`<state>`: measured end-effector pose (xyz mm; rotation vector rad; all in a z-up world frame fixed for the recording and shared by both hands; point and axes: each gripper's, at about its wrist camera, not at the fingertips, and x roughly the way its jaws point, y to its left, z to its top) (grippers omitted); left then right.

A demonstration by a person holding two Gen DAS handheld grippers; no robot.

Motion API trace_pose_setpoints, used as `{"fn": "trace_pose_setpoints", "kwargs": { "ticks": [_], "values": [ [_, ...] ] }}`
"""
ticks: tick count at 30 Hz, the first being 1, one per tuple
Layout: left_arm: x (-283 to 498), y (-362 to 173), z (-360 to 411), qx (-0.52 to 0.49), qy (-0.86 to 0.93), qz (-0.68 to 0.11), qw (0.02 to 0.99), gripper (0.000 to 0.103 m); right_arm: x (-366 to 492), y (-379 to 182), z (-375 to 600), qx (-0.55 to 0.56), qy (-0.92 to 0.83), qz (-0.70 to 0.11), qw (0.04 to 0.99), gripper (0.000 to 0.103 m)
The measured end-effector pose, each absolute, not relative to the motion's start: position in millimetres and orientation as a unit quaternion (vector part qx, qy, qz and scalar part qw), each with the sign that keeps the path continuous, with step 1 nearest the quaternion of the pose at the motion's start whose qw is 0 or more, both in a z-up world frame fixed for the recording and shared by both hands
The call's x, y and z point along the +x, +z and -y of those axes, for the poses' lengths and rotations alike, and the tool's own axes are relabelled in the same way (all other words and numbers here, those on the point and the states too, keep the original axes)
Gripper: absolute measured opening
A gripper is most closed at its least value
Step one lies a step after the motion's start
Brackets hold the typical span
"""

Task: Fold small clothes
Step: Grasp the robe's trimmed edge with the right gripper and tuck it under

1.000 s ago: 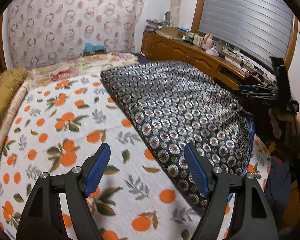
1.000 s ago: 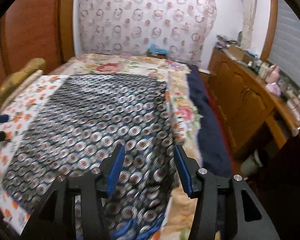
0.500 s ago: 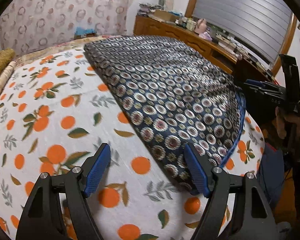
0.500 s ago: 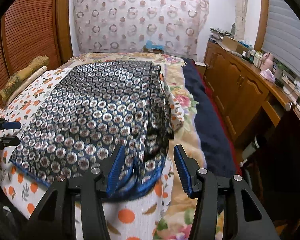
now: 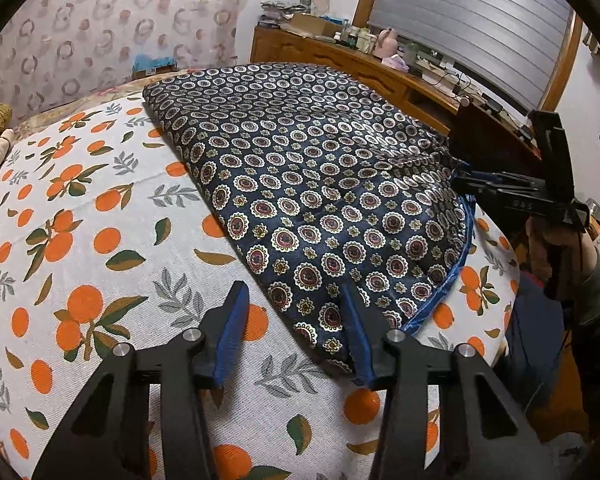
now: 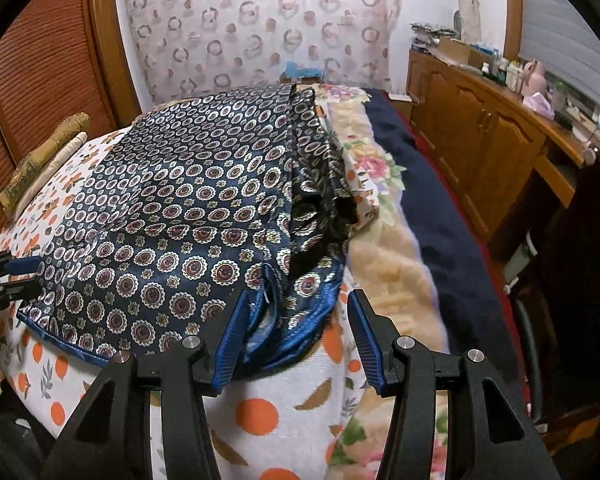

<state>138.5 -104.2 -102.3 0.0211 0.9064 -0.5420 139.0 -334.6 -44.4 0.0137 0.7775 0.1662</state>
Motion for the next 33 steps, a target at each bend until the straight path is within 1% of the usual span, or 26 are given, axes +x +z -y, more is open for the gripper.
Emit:
{"fn": "trace_pose_setpoints", "kwargs": {
  "ticks": [10, 11, 12, 13, 14, 15, 16, 17, 18, 19, 21, 24, 33],
  "values": [
    [137, -102, 106, 0.008, -0.267, -0.431, 0.862, 0.048, 151, -47, 337, 0.038, 0.084, -0.379, 0.921, 0.053],
    [136, -102, 107, 0.007, -0.273, -0.430, 0.860, 0.044, 152, -47, 338, 0.038, 0.081, -0.381, 0.920, 0.053],
    [134, -103, 107, 0.005, -0.279, -0.432, 0.858, 0.034, 153, -48, 337, 0.035, 0.079, -0.382, 0.920, 0.053],
    [134, -103, 109, 0.006, -0.280, -0.432, 0.857, 0.032, 153, -49, 336, 0.030, 0.078, -0.381, 0.921, 0.050],
    [132, -103, 110, 0.008, -0.282, -0.431, 0.857, 0.030, 153, -49, 334, 0.024, 0.076, -0.381, 0.921, 0.047],
    [132, -103, 110, 0.008, -0.285, -0.432, 0.856, 0.027, 152, -49, 332, 0.015, 0.067, -0.379, 0.923, 0.042],
    [132, -103, 111, 0.007, -0.288, -0.433, 0.854, 0.020, 151, -48, 330, 0.005, 0.060, -0.374, 0.925, 0.031],
    [132, -103, 111, 0.007, -0.290, -0.433, 0.854, 0.017, 149, -46, 329, -0.006, 0.053, -0.369, 0.928, 0.022],
    [132, -103, 112, 0.010, -0.290, -0.433, 0.853, 0.010, 148, -45, 329, -0.008, 0.063, -0.367, 0.928, 0.010],
    [131, -103, 113, 0.014, -0.290, -0.432, 0.854, 0.007, 148, -45, 329, -0.002, 0.077, -0.372, 0.925, 0.007],
    [130, -102, 113, 0.017, -0.298, -0.430, 0.852, 0.004, 145, -43, 324, -0.006, 0.092, -0.373, 0.923, 0.006],
    [128, -92, 108, 0.008, -0.309, -0.418, 0.854, 0.003, 140, -36, 325, 0.010, 0.107, -0.362, 0.926, 0.005],
    [115, -48, 76, -0.016, -0.308, -0.368, 0.877, 0.003, 109, -4, 329, 0.048, 0.150, -0.314, 0.936, 0.005]
  ]
}}
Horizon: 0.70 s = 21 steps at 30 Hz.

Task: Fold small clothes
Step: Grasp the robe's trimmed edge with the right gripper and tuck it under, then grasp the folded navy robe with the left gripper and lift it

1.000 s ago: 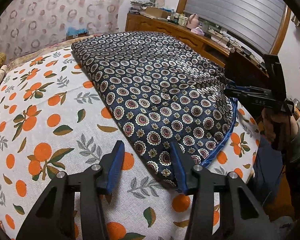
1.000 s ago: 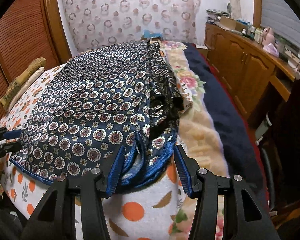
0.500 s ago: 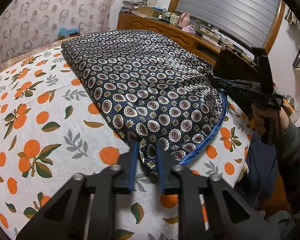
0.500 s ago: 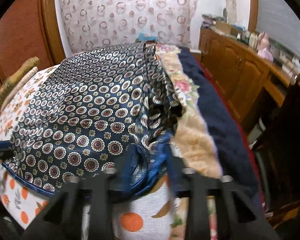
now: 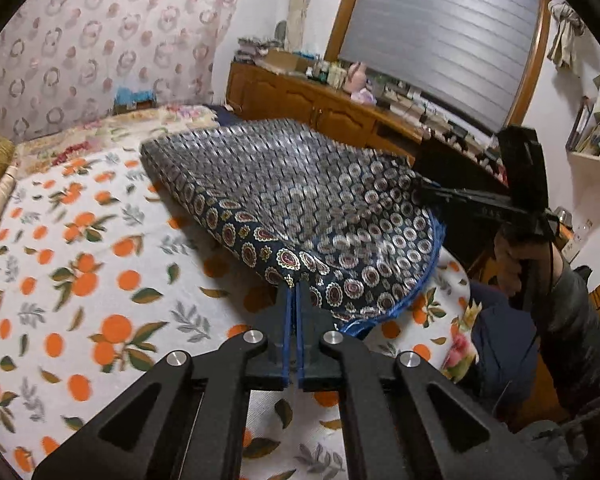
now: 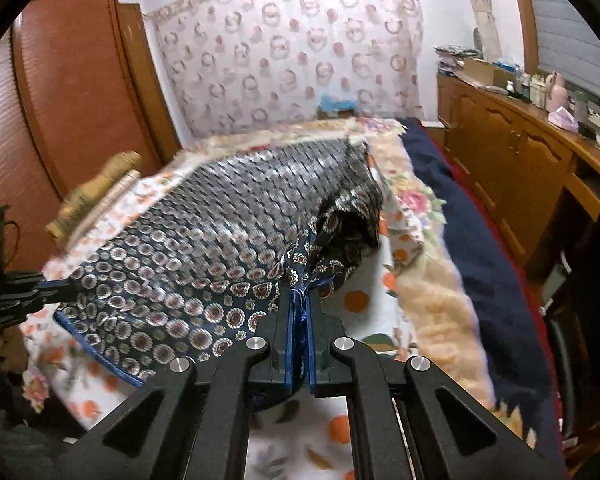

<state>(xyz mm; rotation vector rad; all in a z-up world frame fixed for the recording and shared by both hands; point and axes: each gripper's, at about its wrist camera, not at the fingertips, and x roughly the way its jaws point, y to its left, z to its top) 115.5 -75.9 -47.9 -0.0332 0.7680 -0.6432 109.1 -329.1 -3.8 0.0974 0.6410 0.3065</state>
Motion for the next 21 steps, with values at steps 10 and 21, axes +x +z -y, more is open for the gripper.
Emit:
{"fn": "trace_pose_setpoints", "kwargs": {
  "ticks": [10, 21],
  "values": [
    [103, -27, 54, -0.024, -0.296, -0.335, 0.894, 0.003, 73, 2, 333, 0.060, 0.179, -0.287, 0.939, 0.005],
    [165, -7, 50, -0.037, -0.269, -0.312, 0.911, 0.002, 120, 15, 334, 0.065, 0.169, -0.237, 0.955, 0.004]
  ]
}}
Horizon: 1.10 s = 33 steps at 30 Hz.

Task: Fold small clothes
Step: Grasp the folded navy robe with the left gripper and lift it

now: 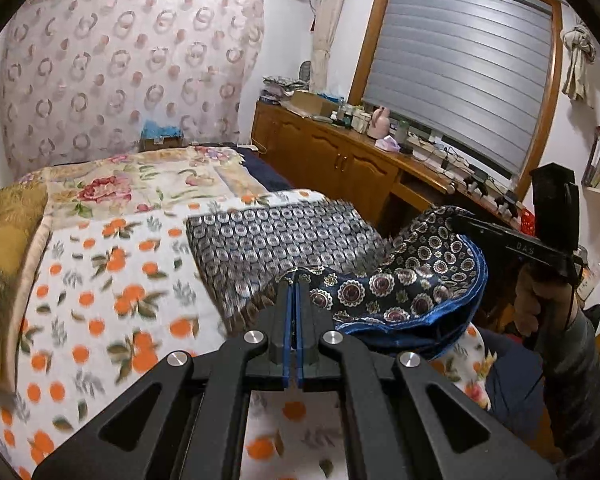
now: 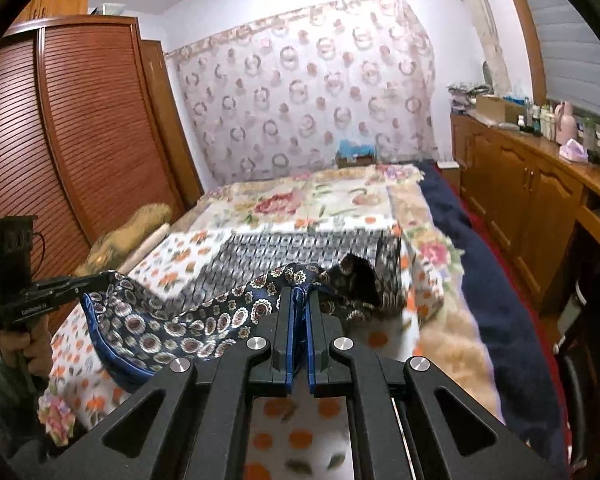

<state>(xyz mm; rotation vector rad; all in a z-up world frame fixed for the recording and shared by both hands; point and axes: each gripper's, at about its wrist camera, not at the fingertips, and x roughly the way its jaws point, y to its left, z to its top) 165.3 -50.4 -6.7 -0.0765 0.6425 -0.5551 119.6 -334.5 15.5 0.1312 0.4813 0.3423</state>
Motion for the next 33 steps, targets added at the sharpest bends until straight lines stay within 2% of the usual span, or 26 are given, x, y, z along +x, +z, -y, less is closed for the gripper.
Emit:
{"fn": "trace_pose_setpoints", "kwargs": {
  "ticks": [8, 30, 32, 33],
  "values": [
    [218, -8, 61, -0.035, -0.256, -0.320, 0.912, 0.002, 163, 1, 336, 0.067, 0.159, -0.245, 0.954, 0.004],
    [334, -42, 71, -0.025, -0.227, -0.366, 0.902, 0.002, 236, 20, 317, 0.047, 0.140, -0.265, 0.953, 0.004],
    [337, -43, 71, -0.026, -0.226, -0.368, 0.901, 0.002, 240, 20, 316, 0.040, 0.135, -0.272, 0.952, 0.009],
    [339, -44, 71, -0.024, -0.226, -0.368, 0.902, 0.002, 242, 21, 315, 0.039, 0.130, -0.275, 0.952, 0.015]
  ]
}}
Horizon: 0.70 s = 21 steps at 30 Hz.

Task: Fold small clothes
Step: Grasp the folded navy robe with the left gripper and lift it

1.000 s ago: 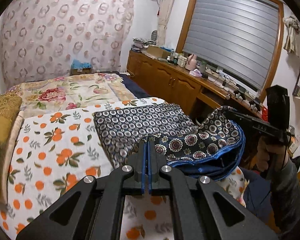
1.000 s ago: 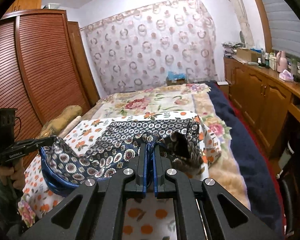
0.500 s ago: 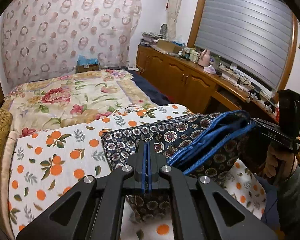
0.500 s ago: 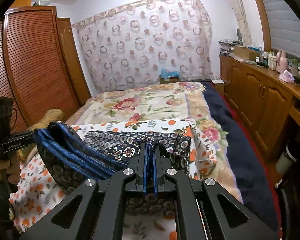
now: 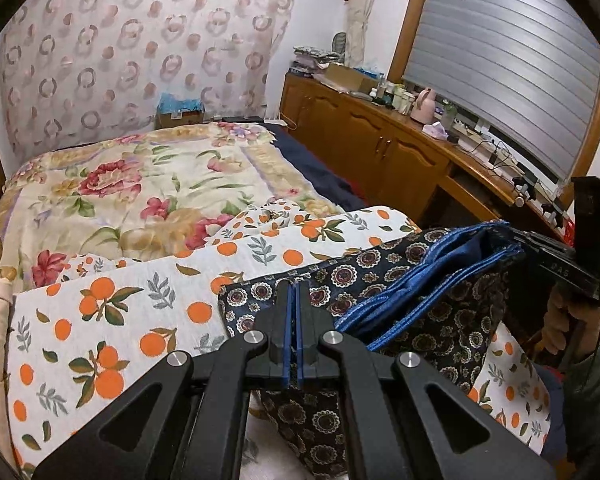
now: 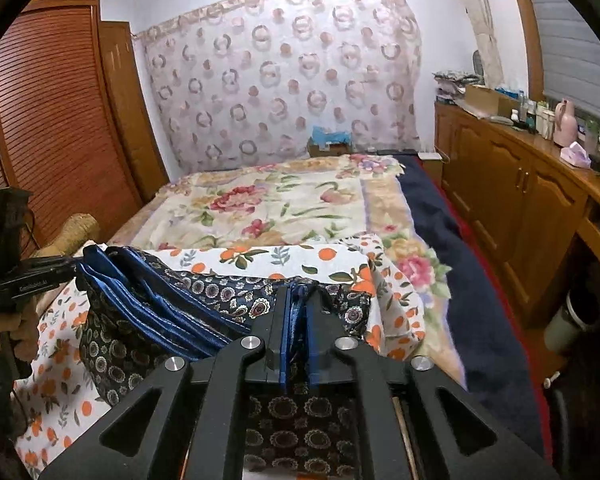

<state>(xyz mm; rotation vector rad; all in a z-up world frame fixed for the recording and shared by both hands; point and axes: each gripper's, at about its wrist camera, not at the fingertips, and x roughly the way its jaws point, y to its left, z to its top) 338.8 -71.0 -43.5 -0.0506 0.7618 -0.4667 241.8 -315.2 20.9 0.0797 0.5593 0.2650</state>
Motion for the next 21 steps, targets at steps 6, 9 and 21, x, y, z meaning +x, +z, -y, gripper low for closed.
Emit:
{"fn": "trace_pose_setpoints", "kwargs": {
  "ticks": [6, 9, 21],
  "values": [
    [343, -51, 73, -0.013, -0.216, -0.375, 0.901, 0.002, 237, 31, 323, 0.036, 0.100, -0.266, 0.958, 0.046],
    [346, -51, 70, -0.016, -0.208, -0.378, 0.902, 0.003, 232, 28, 322, 0.025, 0.104, -0.267, 0.958, 0.047],
    [338, -49, 57, -0.014, -0.207, -0.359, 0.910, 0.085, 256, 2, 309, -0.002, 0.126, -0.339, 0.932, 0.052]
  ]
}}
